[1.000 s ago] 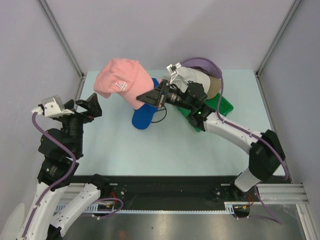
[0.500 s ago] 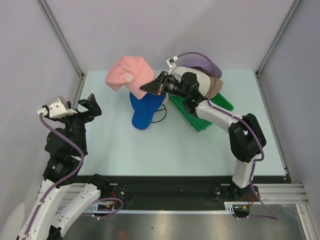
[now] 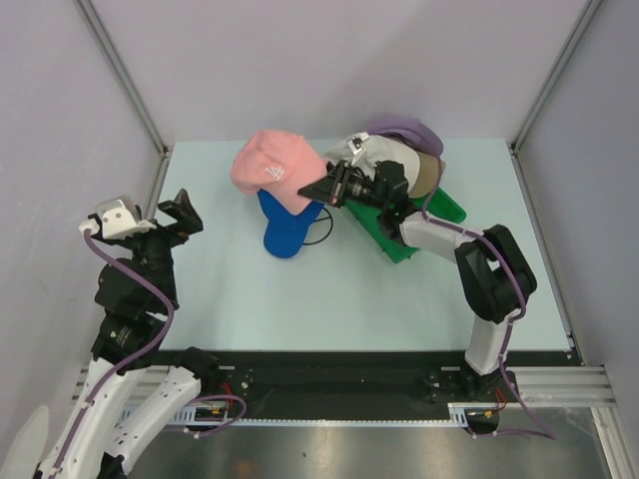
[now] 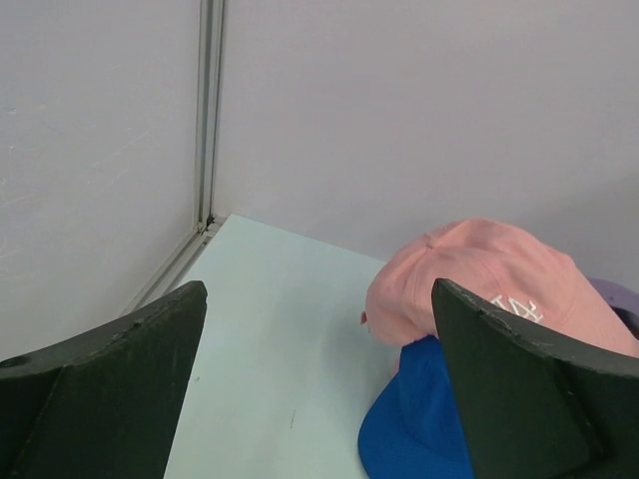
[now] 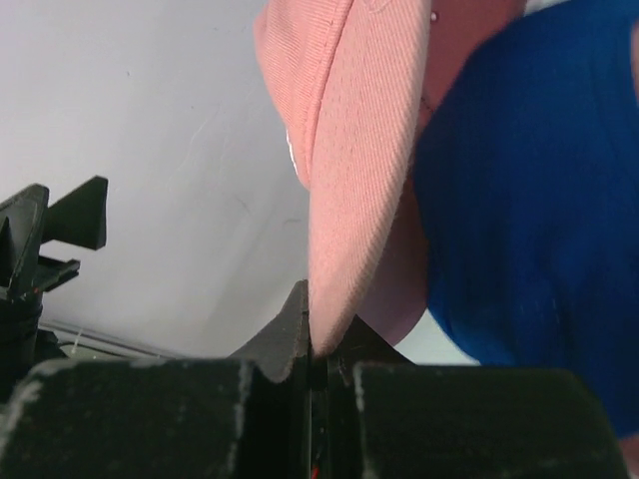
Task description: Stack the hats
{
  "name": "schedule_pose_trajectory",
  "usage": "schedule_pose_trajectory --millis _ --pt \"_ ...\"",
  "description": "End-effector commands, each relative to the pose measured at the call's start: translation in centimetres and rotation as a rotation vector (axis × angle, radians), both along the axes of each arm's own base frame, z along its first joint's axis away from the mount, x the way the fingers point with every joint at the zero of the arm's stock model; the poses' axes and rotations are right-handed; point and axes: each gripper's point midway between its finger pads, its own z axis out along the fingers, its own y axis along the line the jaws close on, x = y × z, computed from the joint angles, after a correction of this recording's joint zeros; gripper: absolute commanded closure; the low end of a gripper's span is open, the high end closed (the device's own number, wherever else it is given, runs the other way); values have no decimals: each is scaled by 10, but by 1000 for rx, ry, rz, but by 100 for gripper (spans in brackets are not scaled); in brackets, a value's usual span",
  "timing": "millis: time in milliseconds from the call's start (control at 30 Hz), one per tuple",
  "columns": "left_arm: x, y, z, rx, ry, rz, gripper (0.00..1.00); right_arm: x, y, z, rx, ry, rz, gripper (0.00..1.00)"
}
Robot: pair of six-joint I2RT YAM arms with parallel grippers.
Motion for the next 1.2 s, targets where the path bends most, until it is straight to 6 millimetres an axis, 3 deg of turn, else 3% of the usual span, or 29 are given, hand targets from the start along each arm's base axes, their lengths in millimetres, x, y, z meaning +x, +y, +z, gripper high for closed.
schedule_pose_trajectory --millis 0,167,467,733,867,1100,1133,1167 --pt "2 3 2 14 -13 15 0 -17 -21 27 56 -63 5 100" --pt "9 -2 -1 27 2 -3 0 -27 -36 25 65 -43 -11 100" --pt "22 -17 -4 58 43 -62 0 -5 -65 1 111 82 -103 100" --pt "58 -70 -13 93 139 -281 0 2 -83 -23 132 184 -171 100" --pt "77 -90 -5 52 154 -342 0 6 -96 -39 137 237 -236 100" --pt "119 -125 -22 4 228 -414 0 3 -112 -68 162 335 -297 100" --pt "131 -132 -36 8 265 -419 0 3 -113 -71 167 352 -306 100" --pt "135 -136 -30 8 257 -423 0 3 -116 -82 163 378 -324 100"
